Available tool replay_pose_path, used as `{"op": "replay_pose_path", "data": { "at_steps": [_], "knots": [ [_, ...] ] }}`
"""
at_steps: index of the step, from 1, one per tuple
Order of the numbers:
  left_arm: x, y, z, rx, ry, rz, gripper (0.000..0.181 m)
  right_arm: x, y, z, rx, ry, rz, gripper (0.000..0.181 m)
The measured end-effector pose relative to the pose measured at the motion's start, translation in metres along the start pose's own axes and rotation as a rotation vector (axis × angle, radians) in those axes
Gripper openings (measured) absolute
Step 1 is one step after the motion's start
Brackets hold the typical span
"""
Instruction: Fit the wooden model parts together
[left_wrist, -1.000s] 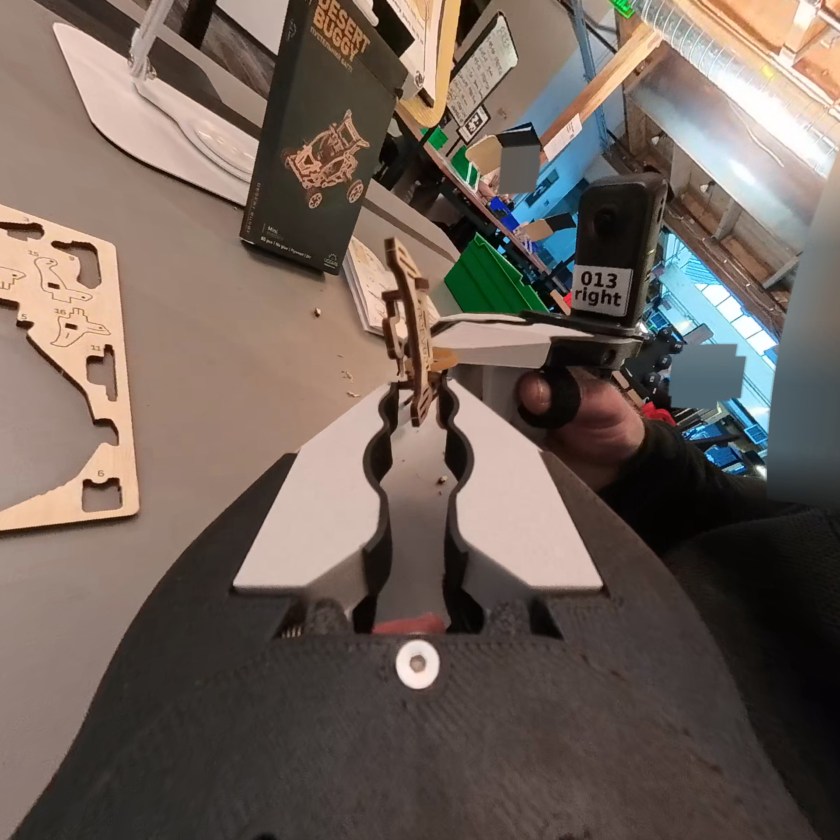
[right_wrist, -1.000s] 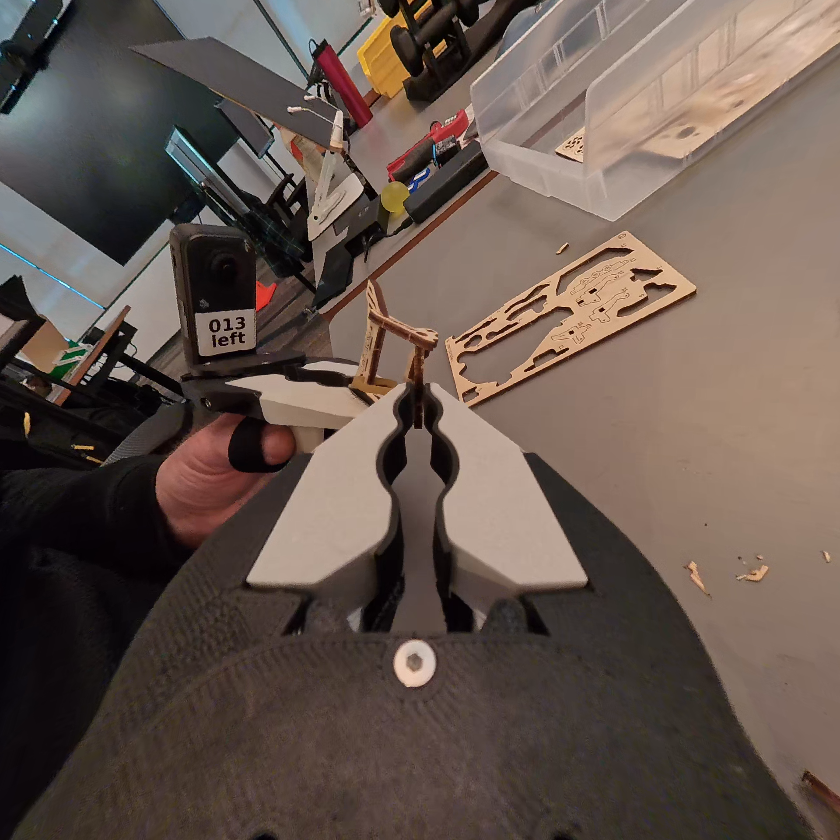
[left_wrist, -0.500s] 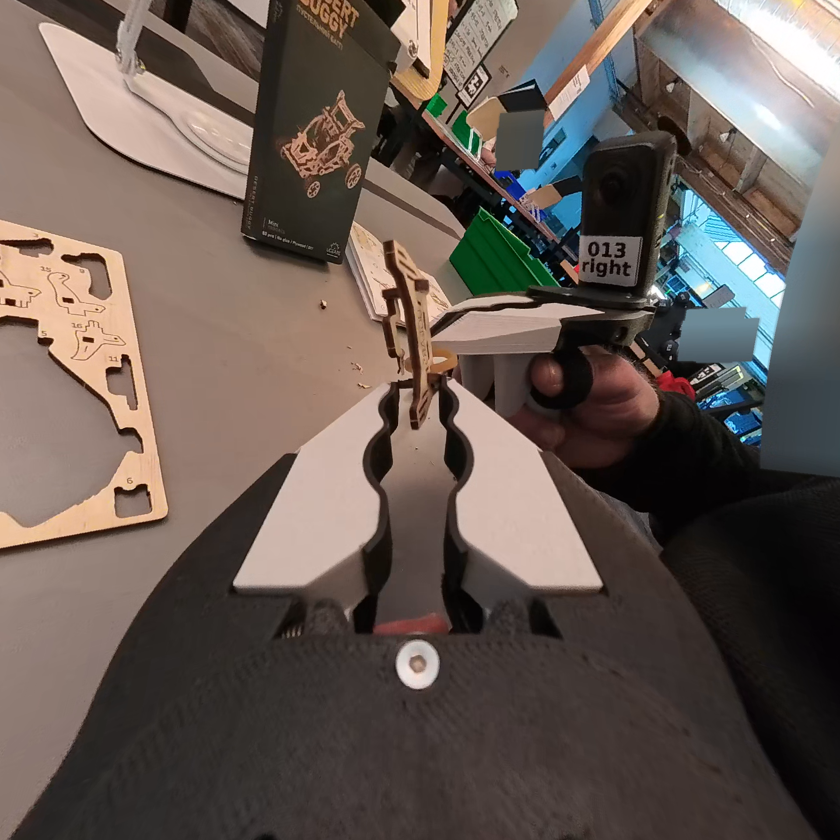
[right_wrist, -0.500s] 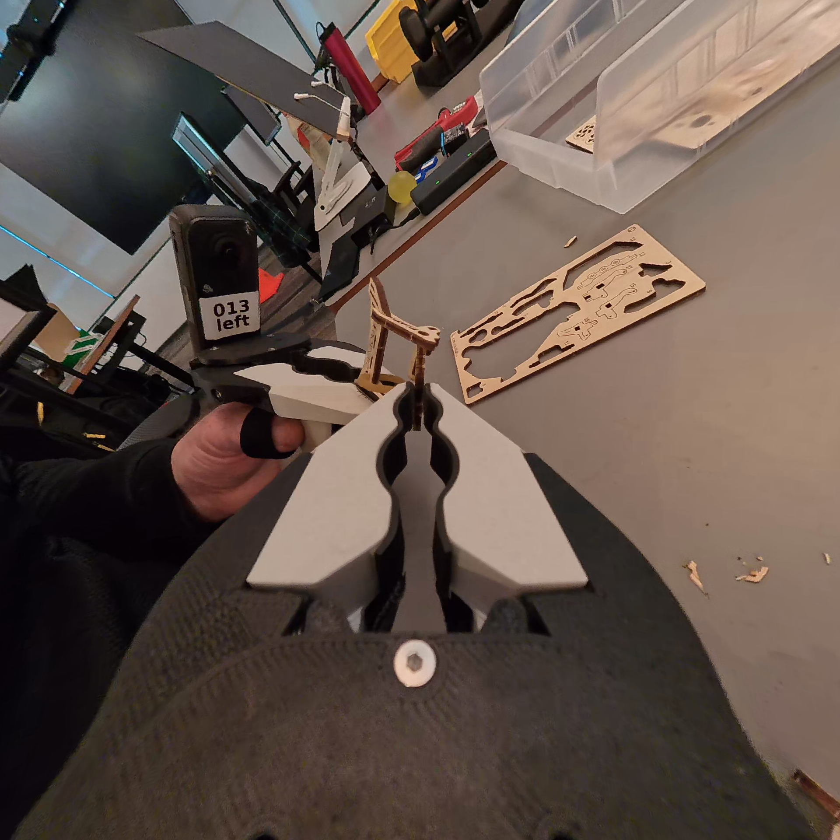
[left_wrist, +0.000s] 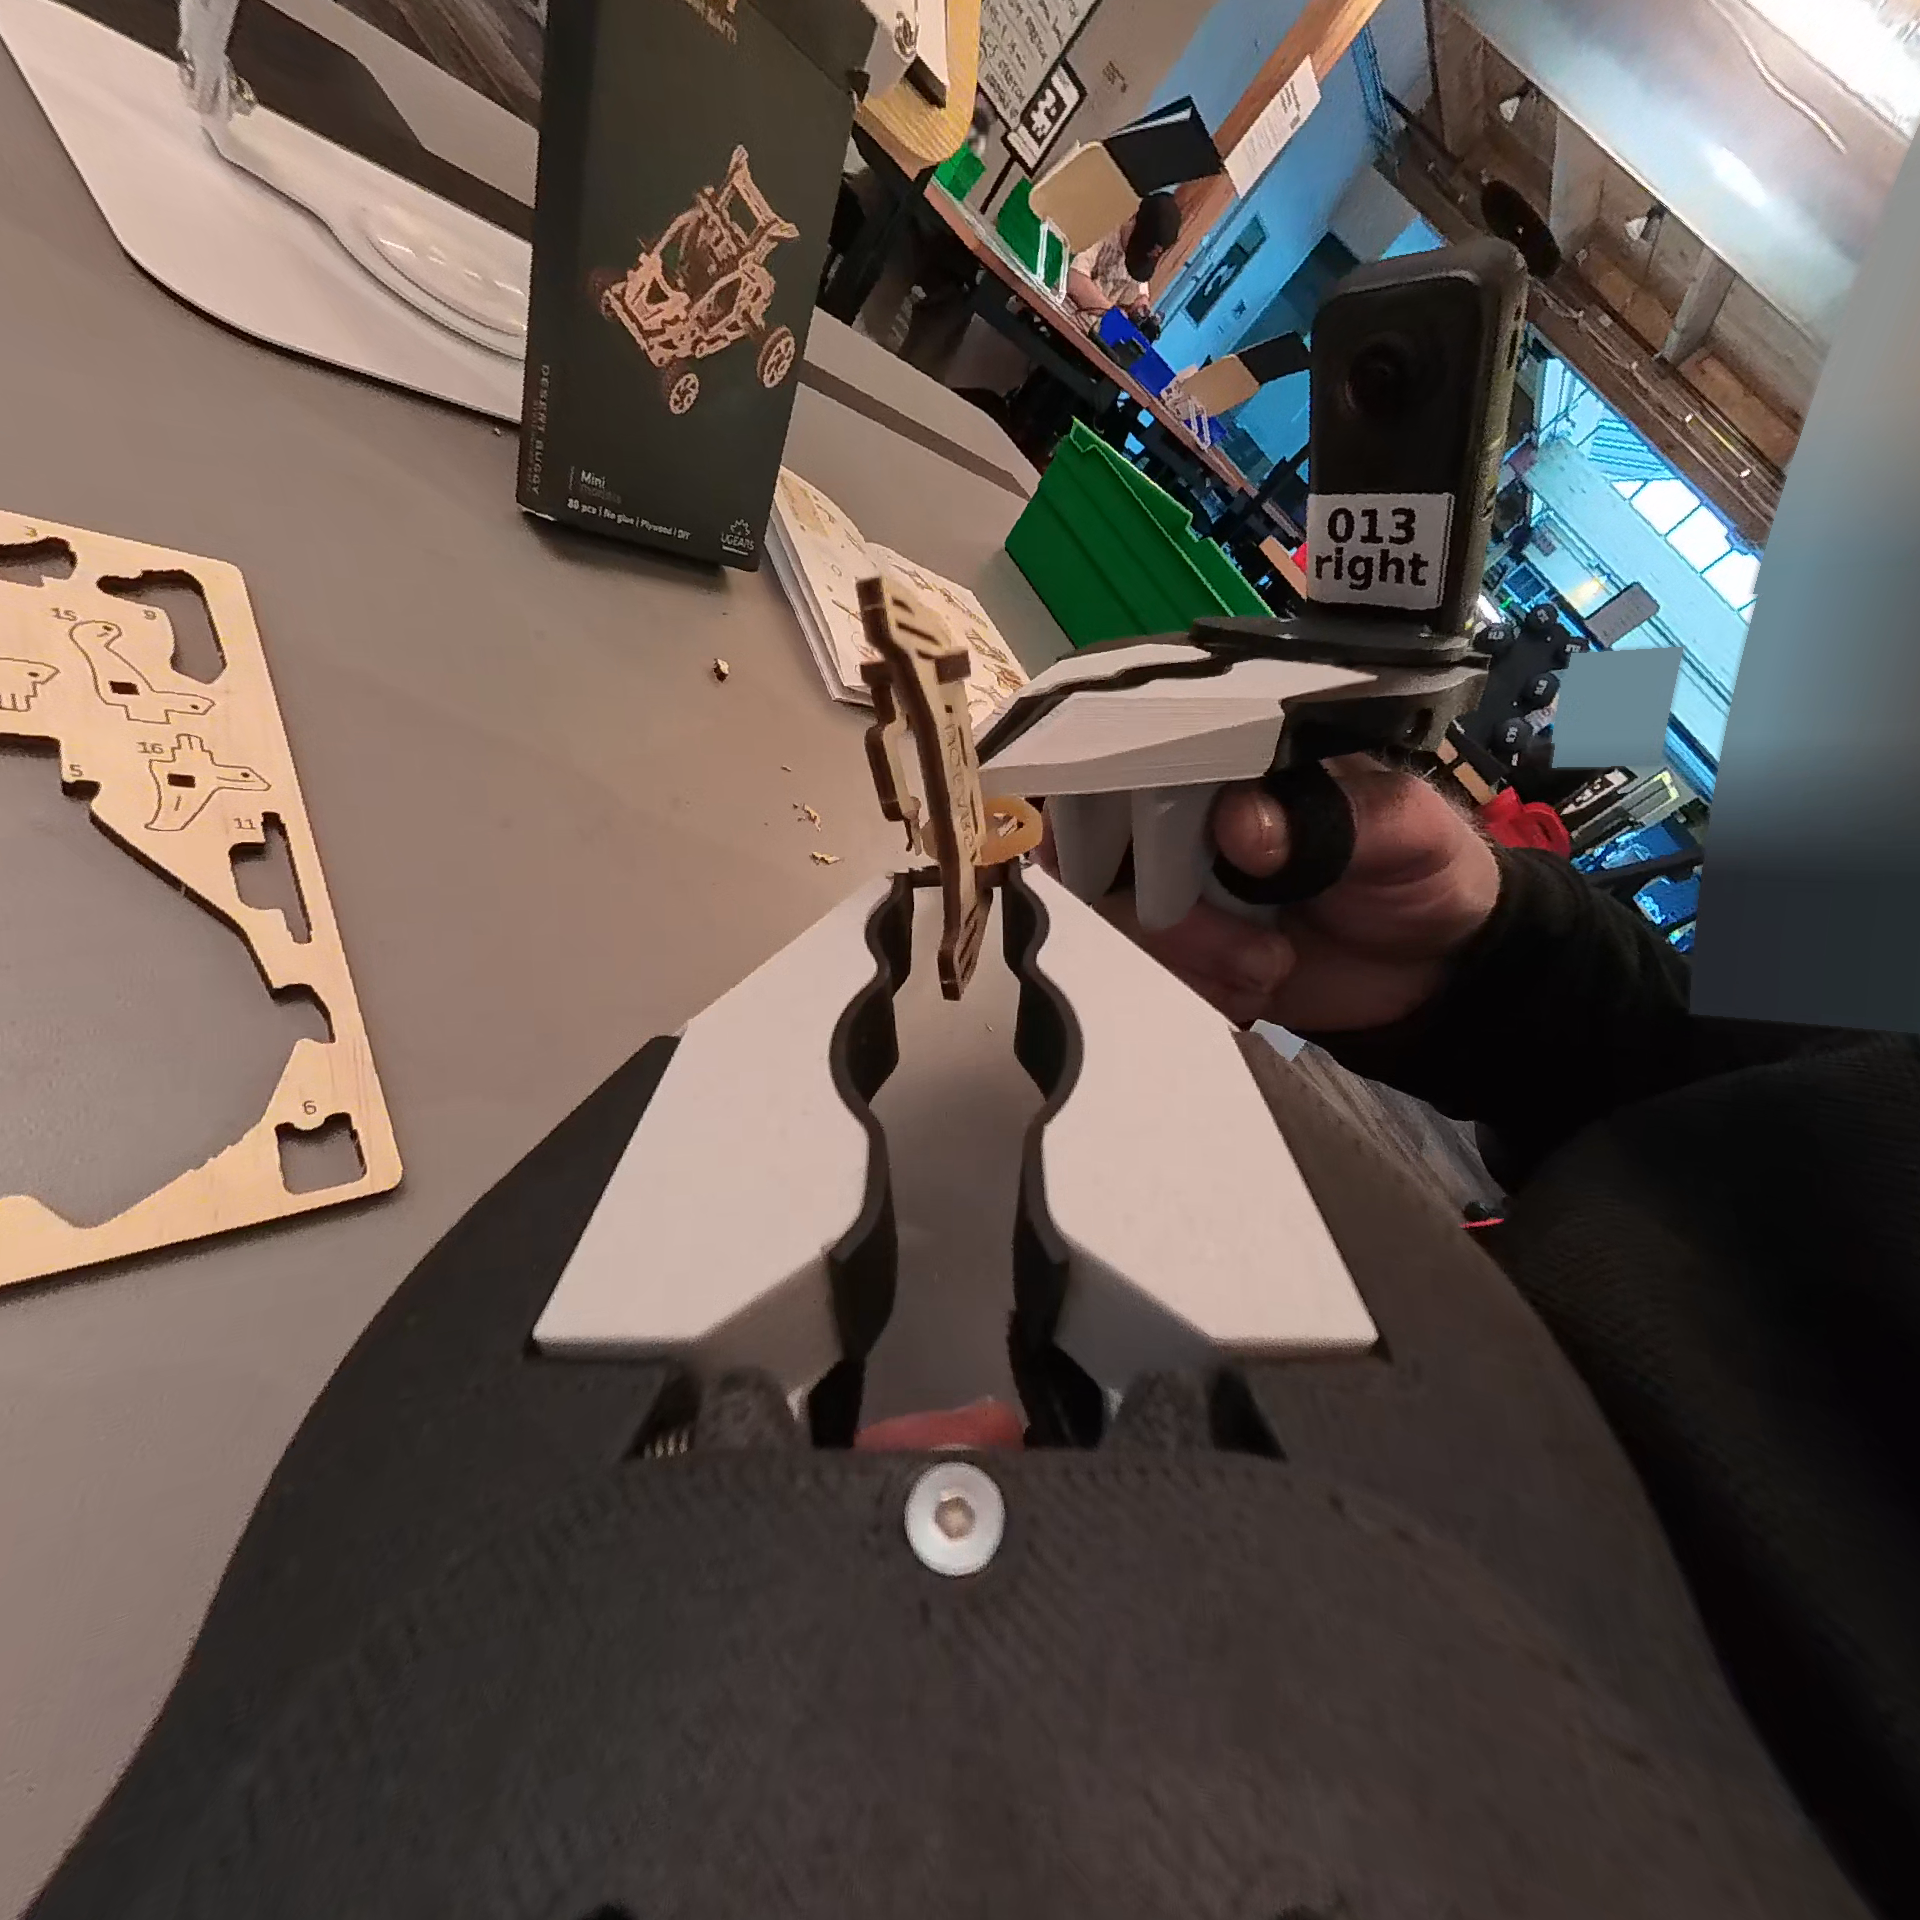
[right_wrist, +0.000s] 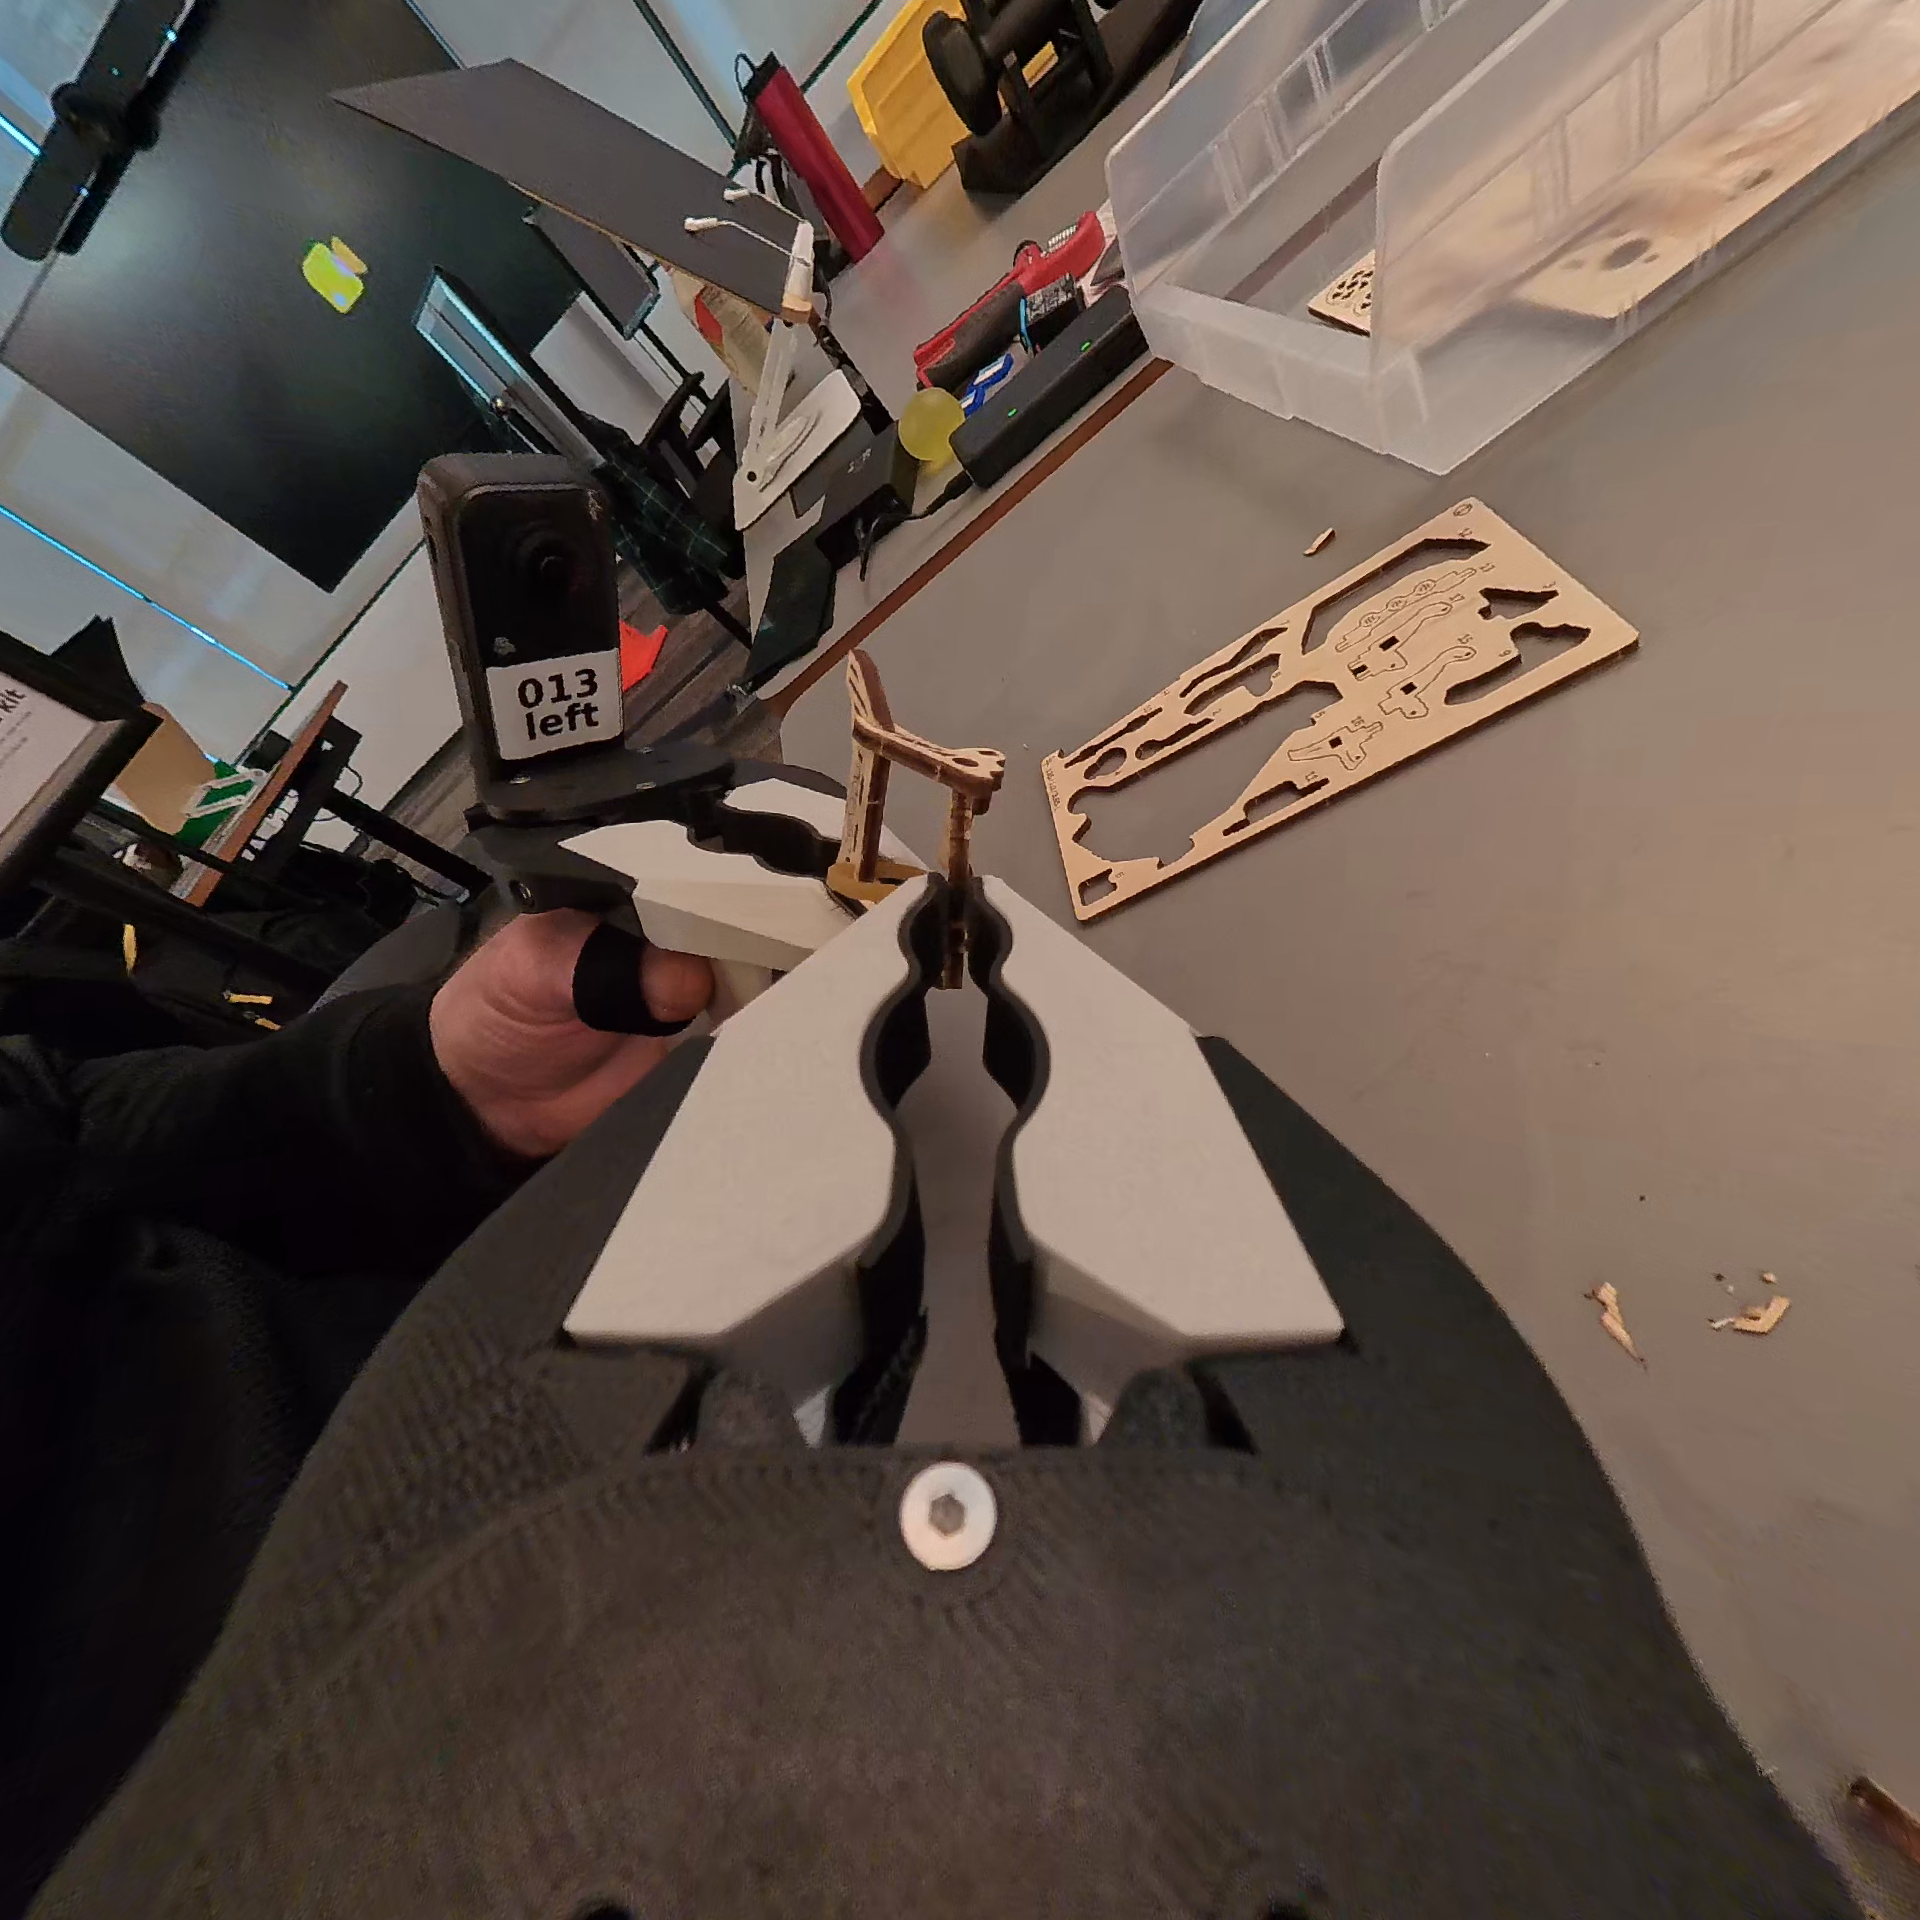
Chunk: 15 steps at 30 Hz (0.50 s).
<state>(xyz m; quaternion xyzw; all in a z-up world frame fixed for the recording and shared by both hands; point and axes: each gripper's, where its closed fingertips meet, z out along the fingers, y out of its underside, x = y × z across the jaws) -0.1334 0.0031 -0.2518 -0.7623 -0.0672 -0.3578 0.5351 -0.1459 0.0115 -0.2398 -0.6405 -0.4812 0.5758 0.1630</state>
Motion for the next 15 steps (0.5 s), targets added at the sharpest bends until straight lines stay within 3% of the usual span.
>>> {"op": "replay_pose_path", "data": {
  "at_steps": [15],
  "knots": [
    [-0.0010, 0.0026, 0.0014, -0.010, 0.010, -0.014, 0.015, -0.0015, -0.0012, 0.0050, 0.041, -0.031, 0.055, 0.000]
  ]
}}
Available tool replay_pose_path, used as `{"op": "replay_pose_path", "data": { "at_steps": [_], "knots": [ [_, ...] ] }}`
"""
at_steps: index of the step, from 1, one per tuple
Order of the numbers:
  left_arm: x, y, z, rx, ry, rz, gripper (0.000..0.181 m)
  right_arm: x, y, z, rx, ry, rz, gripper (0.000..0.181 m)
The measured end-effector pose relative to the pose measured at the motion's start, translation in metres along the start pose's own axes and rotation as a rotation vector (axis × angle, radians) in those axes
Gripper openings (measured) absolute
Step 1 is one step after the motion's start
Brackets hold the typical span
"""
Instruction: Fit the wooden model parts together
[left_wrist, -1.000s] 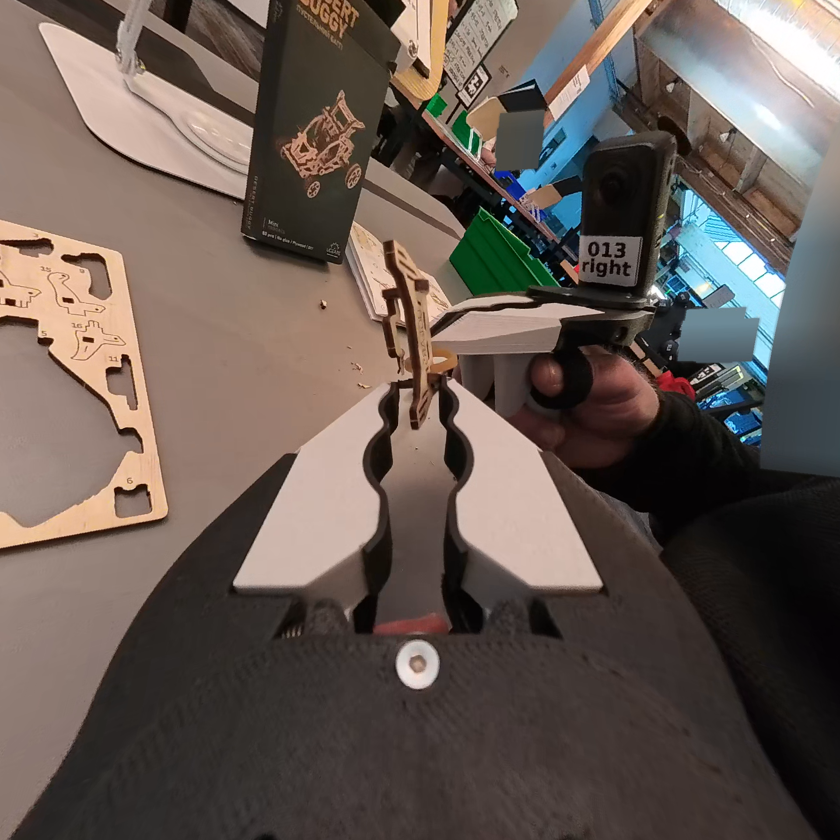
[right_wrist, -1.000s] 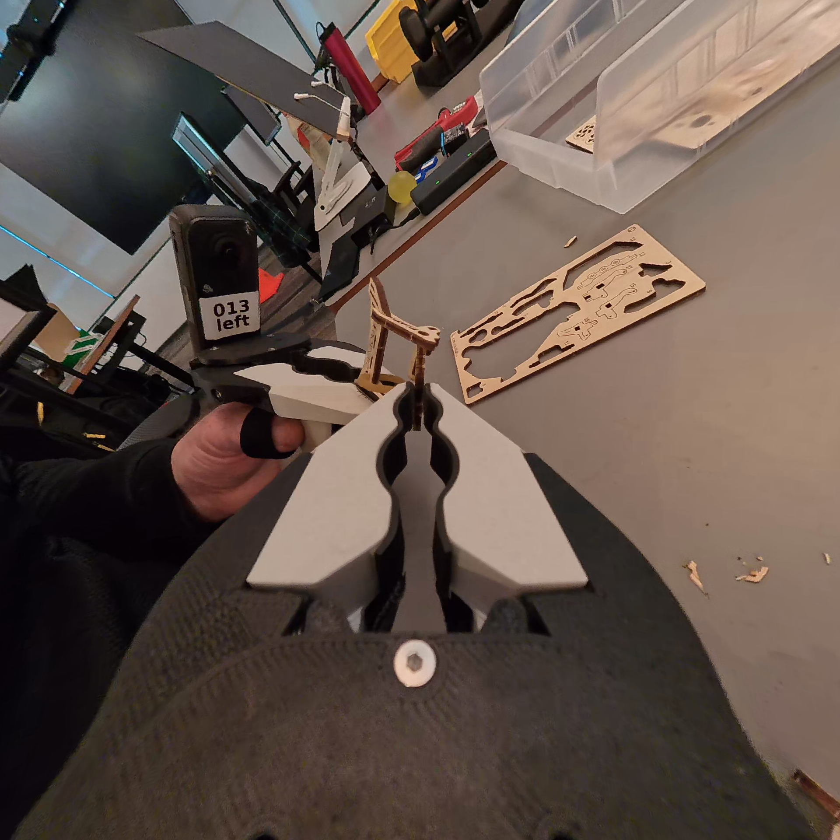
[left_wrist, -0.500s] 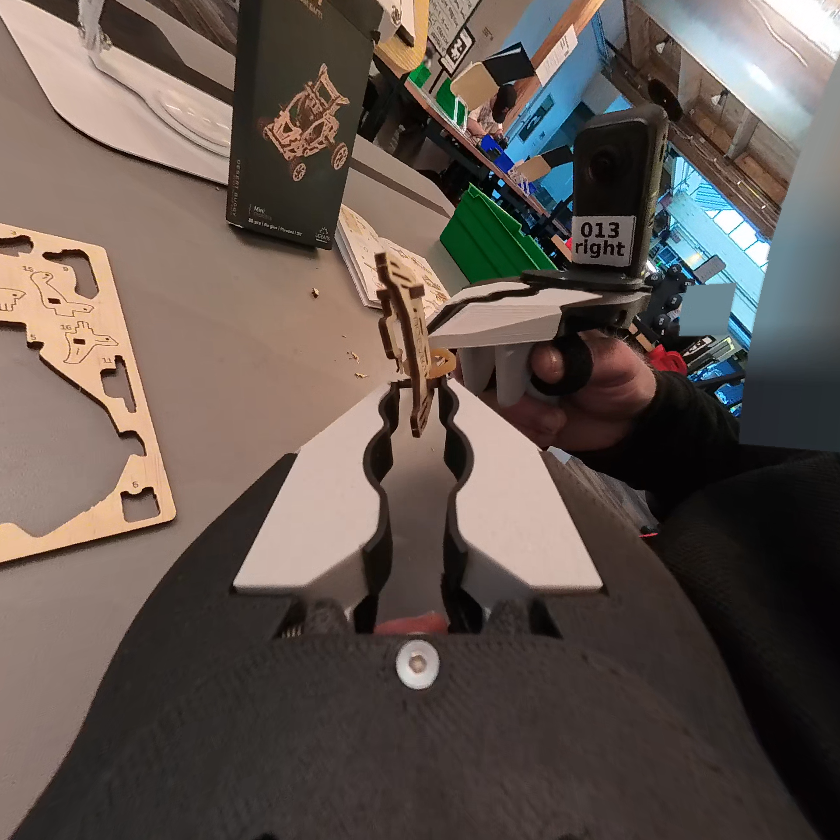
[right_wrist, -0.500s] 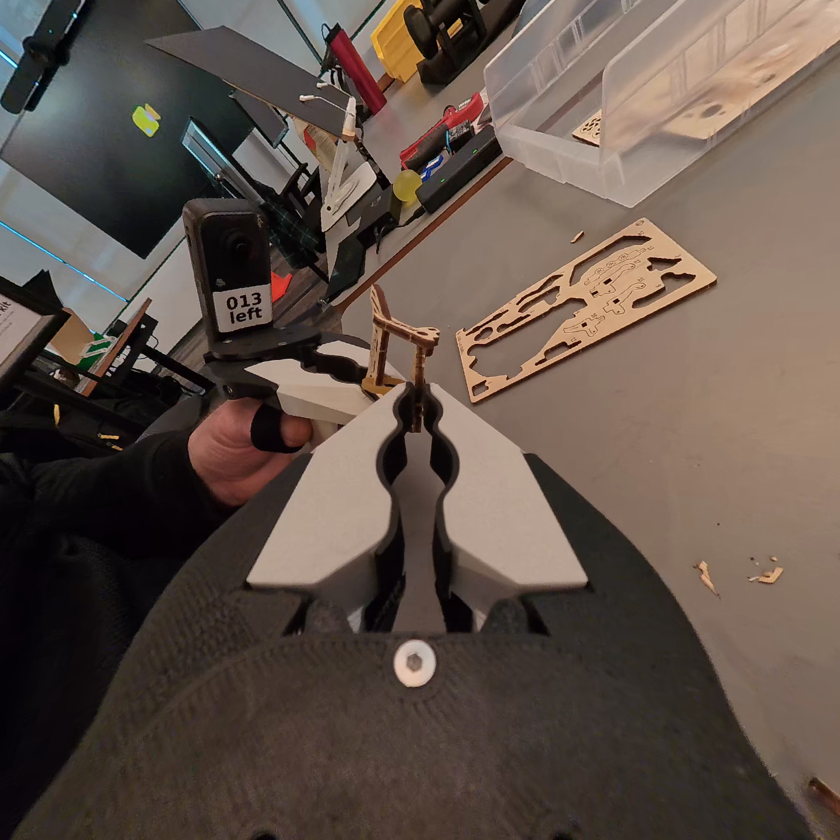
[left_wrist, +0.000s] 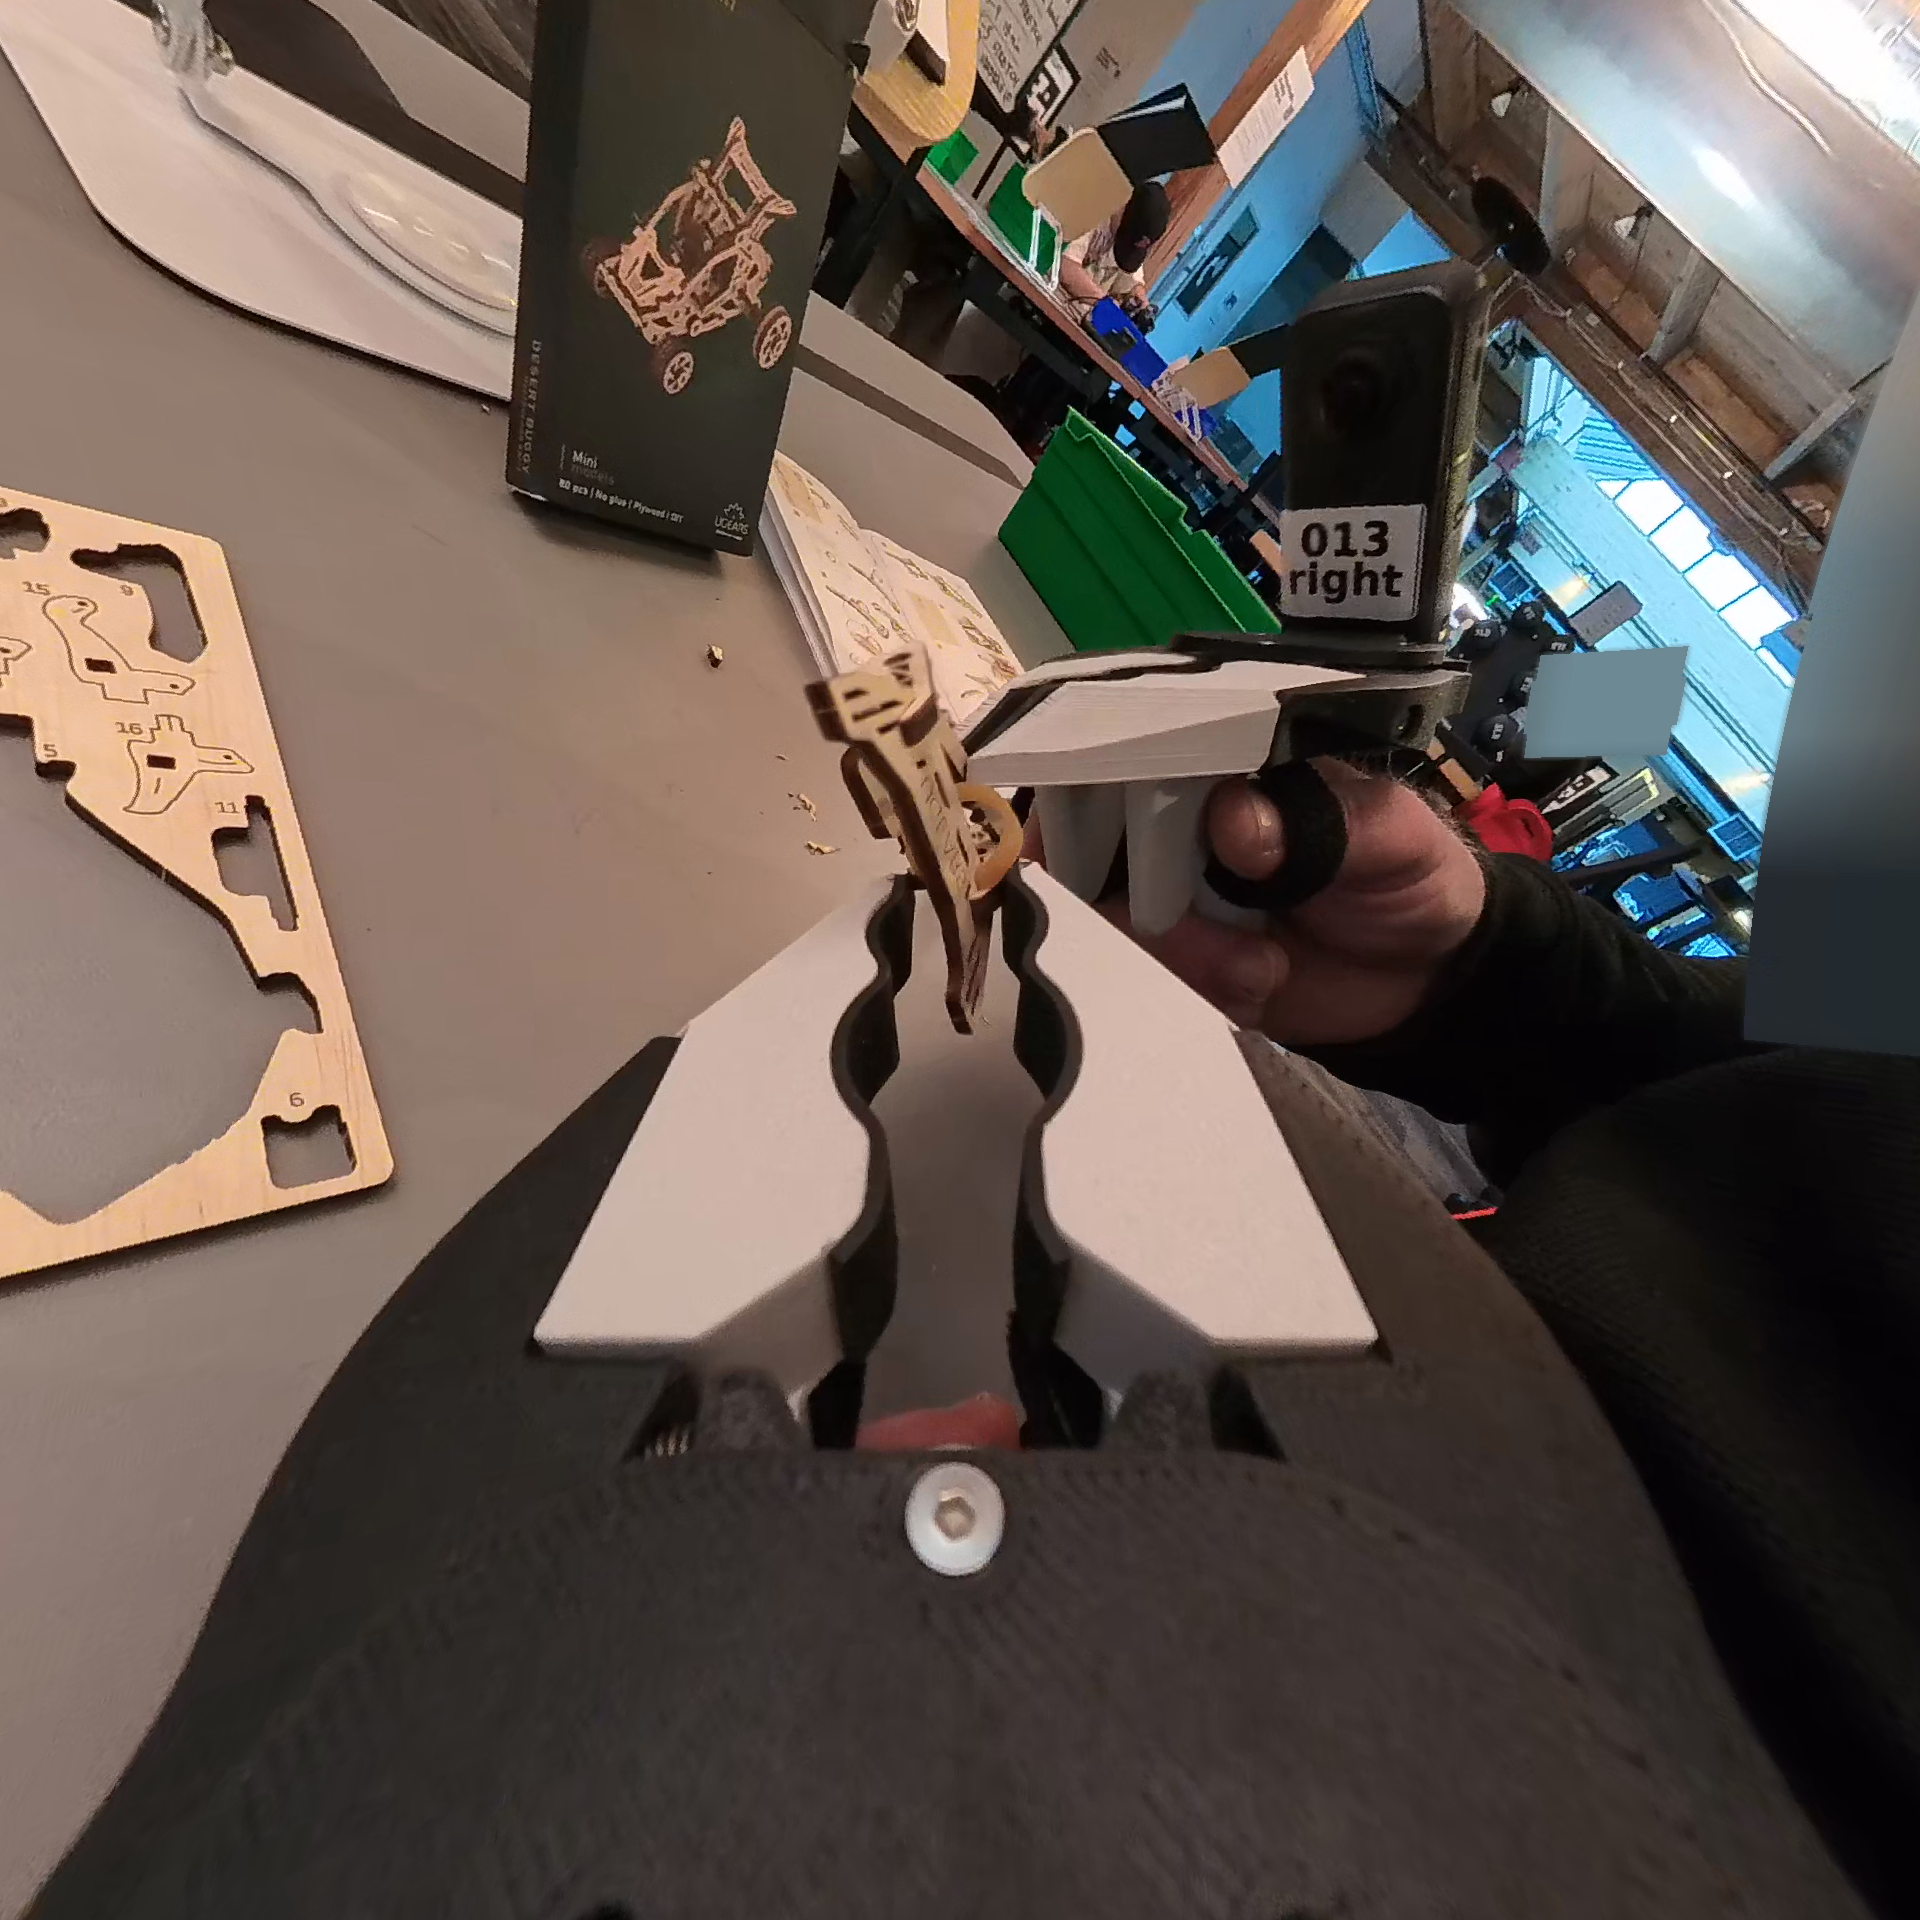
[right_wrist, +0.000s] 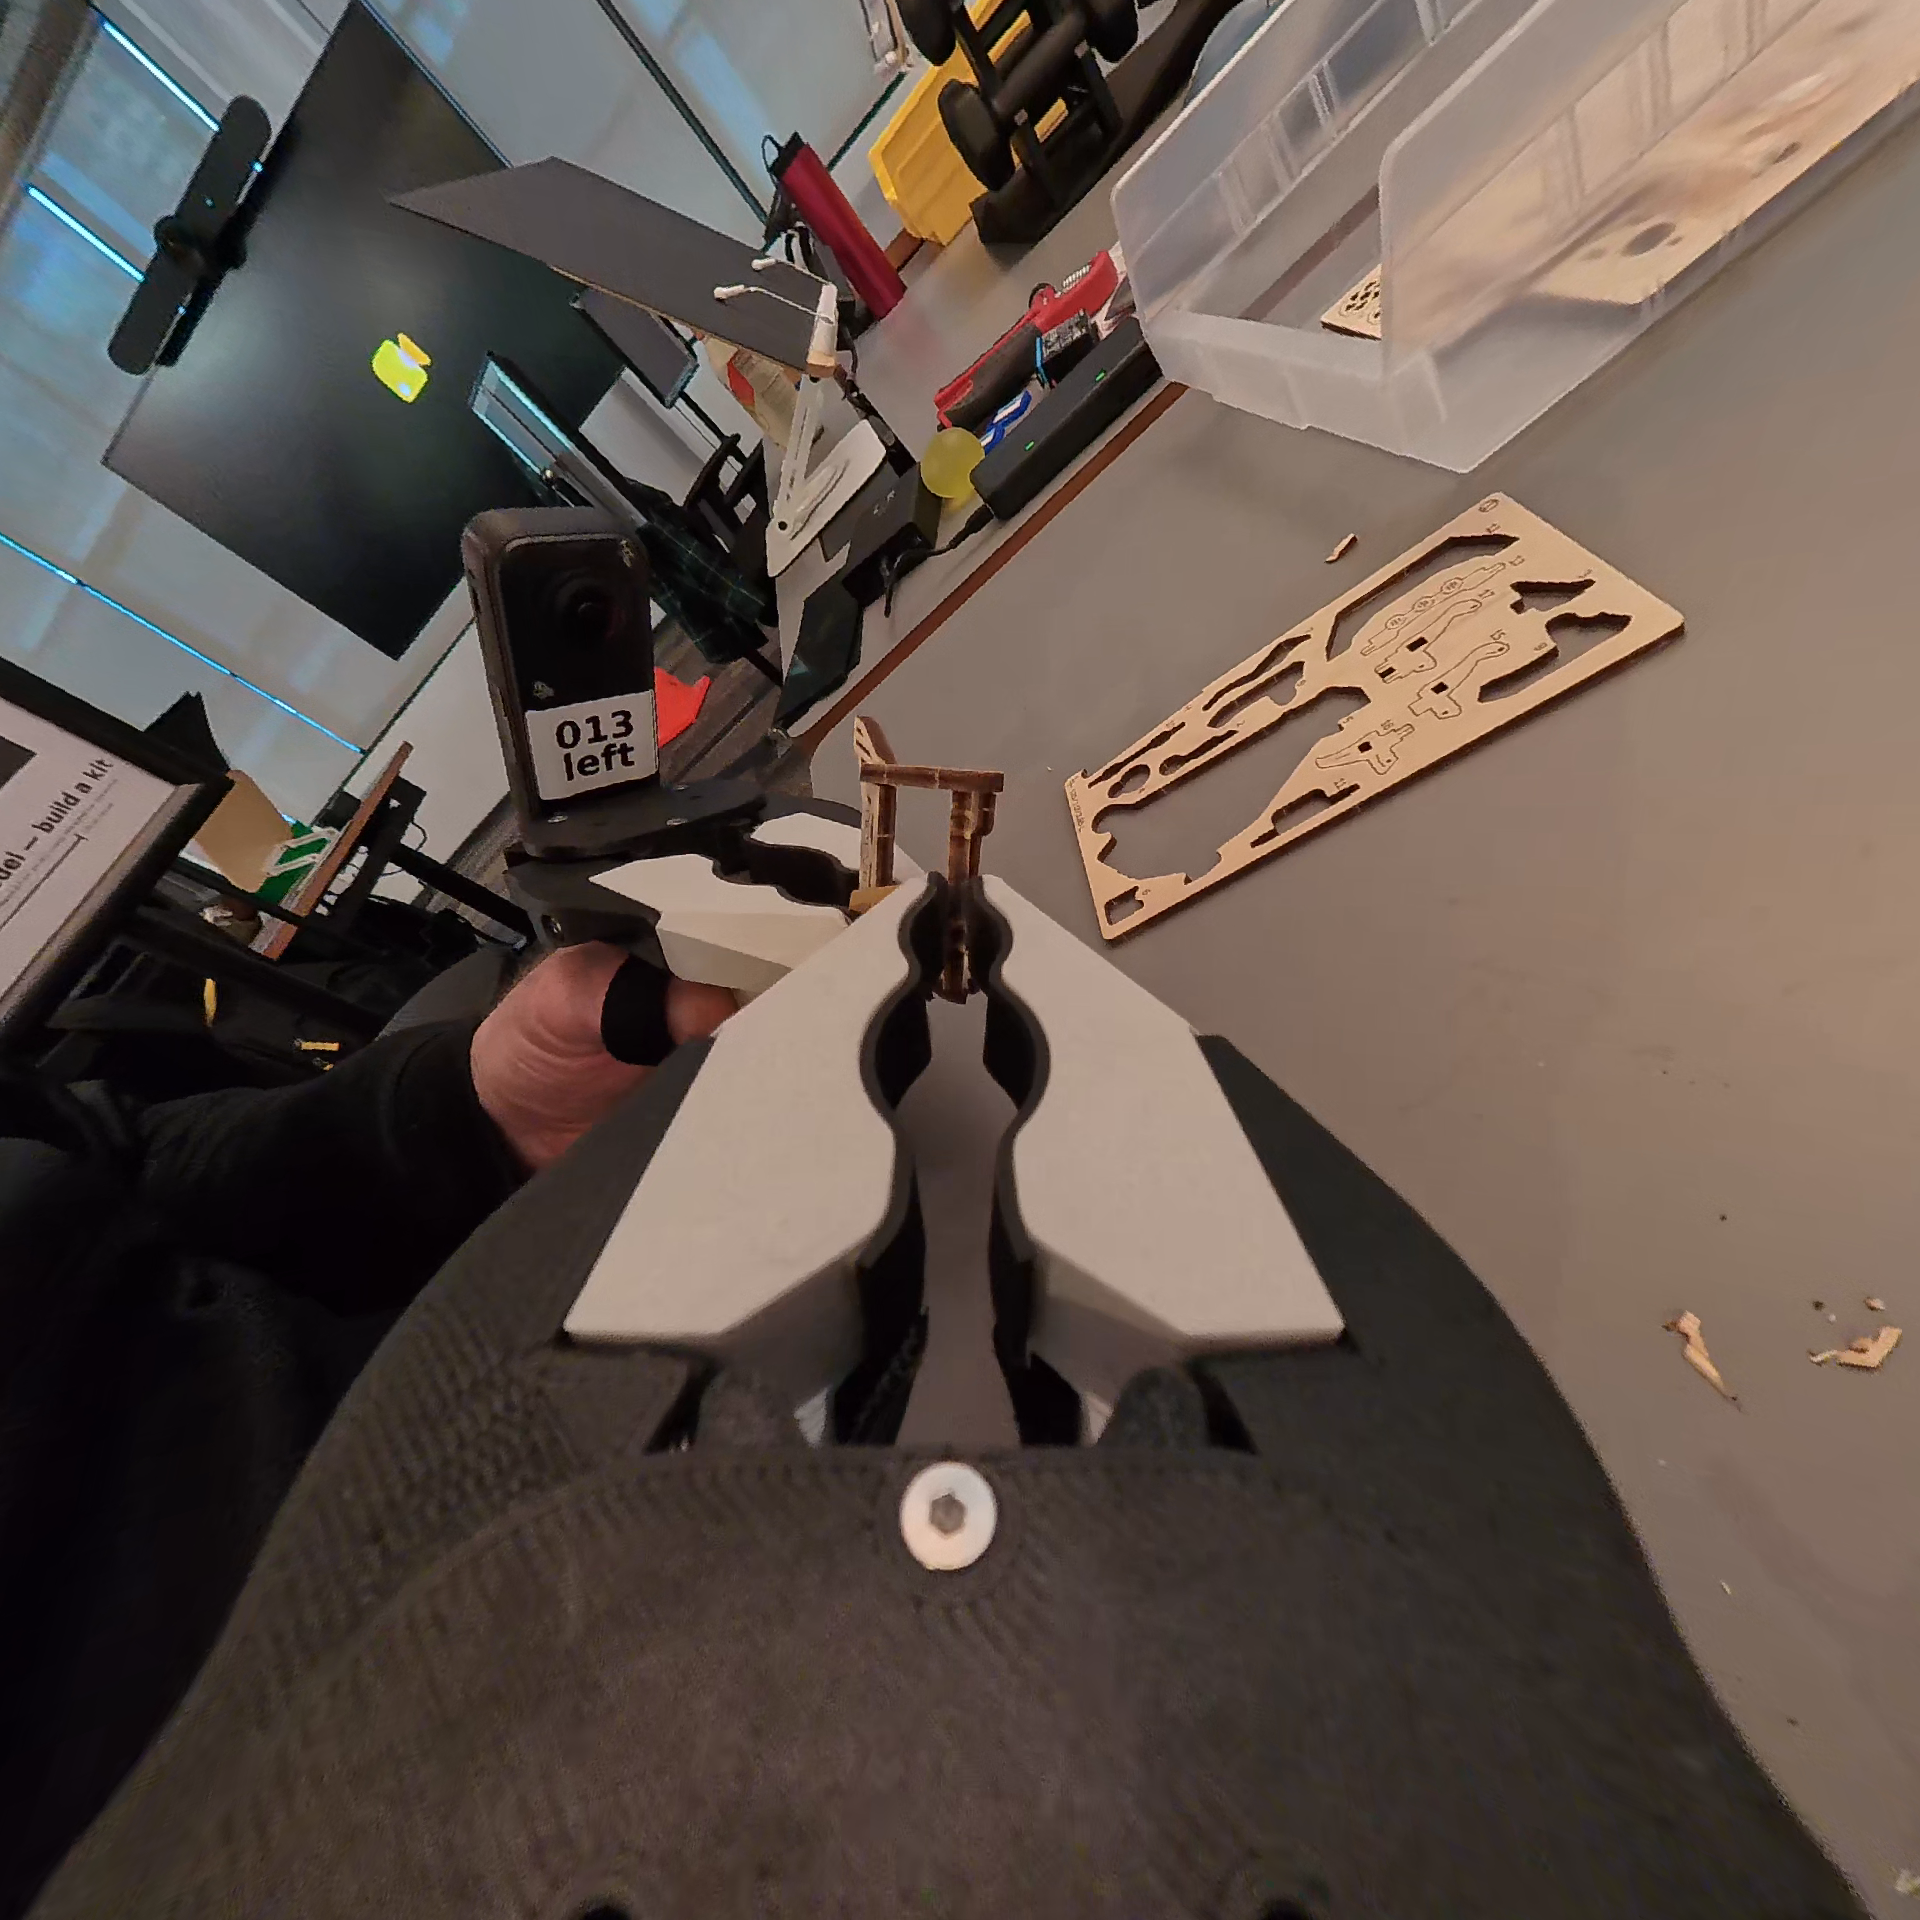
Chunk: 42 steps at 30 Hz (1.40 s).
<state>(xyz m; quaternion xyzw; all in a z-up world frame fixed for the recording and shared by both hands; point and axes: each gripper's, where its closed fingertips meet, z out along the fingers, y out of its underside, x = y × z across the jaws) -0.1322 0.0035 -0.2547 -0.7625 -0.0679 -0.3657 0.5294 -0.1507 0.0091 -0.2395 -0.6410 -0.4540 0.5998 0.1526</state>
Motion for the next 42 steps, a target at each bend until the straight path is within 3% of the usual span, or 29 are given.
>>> {"op": "replay_pose_path", "data": {
  "at_steps": [9, 20, 25, 42],
  "knots": [
    [-0.001, 0.002, 0.001, -0.015, 0.011, -0.009, 0.014, 0.002, 0.000, 0.002, 0.018, -0.021, 0.059, 0.000],
    [0.000, -0.007, 0.000, 0.069, 0.075, -0.140, 0.021, 0.002, -0.003, 0.001, 0.040, -0.035, 0.074, 0.000],
    [0.000, -0.009, 0.001, 0.098, 0.085, -0.167, 0.015, 0.000, -0.003, 0.001, 0.045, -0.045, 0.080, 0.000],
    [-0.001, -0.002, 0.001, 0.038, 0.054, -0.084, 0.015, 0.000, 0.001, 0.006, 0.059, -0.066, 0.126, 0.000]
  ]
}}
